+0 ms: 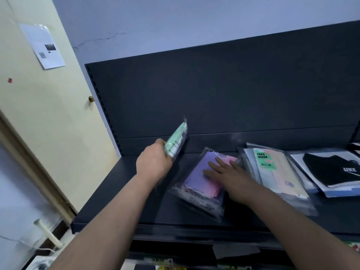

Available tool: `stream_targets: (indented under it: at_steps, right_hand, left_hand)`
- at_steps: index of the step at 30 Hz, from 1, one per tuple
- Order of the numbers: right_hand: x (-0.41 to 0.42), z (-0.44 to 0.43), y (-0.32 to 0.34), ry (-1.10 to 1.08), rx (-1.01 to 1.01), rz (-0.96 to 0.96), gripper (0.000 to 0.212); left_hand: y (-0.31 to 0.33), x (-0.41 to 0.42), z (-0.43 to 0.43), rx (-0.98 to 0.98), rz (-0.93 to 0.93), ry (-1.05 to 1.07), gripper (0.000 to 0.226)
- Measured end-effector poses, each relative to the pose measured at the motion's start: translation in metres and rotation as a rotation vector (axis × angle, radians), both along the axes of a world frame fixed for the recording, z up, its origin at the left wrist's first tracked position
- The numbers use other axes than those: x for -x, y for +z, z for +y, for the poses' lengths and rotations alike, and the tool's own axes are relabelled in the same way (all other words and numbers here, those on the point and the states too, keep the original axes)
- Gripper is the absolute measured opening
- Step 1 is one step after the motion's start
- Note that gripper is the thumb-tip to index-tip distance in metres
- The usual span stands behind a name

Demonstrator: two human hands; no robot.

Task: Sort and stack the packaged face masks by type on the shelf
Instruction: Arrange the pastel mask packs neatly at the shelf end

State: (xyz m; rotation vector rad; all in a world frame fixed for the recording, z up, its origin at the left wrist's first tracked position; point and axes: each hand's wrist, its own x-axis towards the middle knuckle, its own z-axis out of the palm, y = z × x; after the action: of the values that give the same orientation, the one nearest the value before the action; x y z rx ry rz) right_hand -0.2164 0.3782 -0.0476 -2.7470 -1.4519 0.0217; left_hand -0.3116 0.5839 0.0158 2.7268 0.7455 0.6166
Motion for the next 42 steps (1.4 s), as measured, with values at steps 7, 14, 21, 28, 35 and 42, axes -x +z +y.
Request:
stream_targets:
  at_steps: [7,14,21,28,35,42]
  right_hand:
    - [0.0,0.017,0.013,-0.067,-0.203,-0.018,0.035]
    - [-0.002,0.047,0.017,-0.432,-0.508,-0.215,0.019]
    - [0.004,0.079,0.006,-0.335,-0.419,-0.134,0.033]
    - [0.025,0.09,-0.017,-0.426,-0.16,-0.1,0.038]
    - [0.027,0.114,-0.01,-0.467,-0.231,-0.199,0.069]
    - [0.066,0.219,-0.016,-0.143,-0.263,-0.268,0.064]
  left_hand:
    - [-0.014,0.012,0.048,-0.052,-0.008,0.064,0.033]
    - [-0.022,0.019,0.093,-0.329,-0.026,-0.014,0.041]
    - [-0.083,0.013,0.129,-0.092,0.648,-0.232,0.072]
    - [-0.105,-0.01,0.173,-0.036,0.49,-0.396,0.048]
    - [-0.1,-0.008,0.181,0.208,0.081,-0.35,0.053]
    - [-0.048,0.027,0.213,0.33,-0.47,-0.066,0.04]
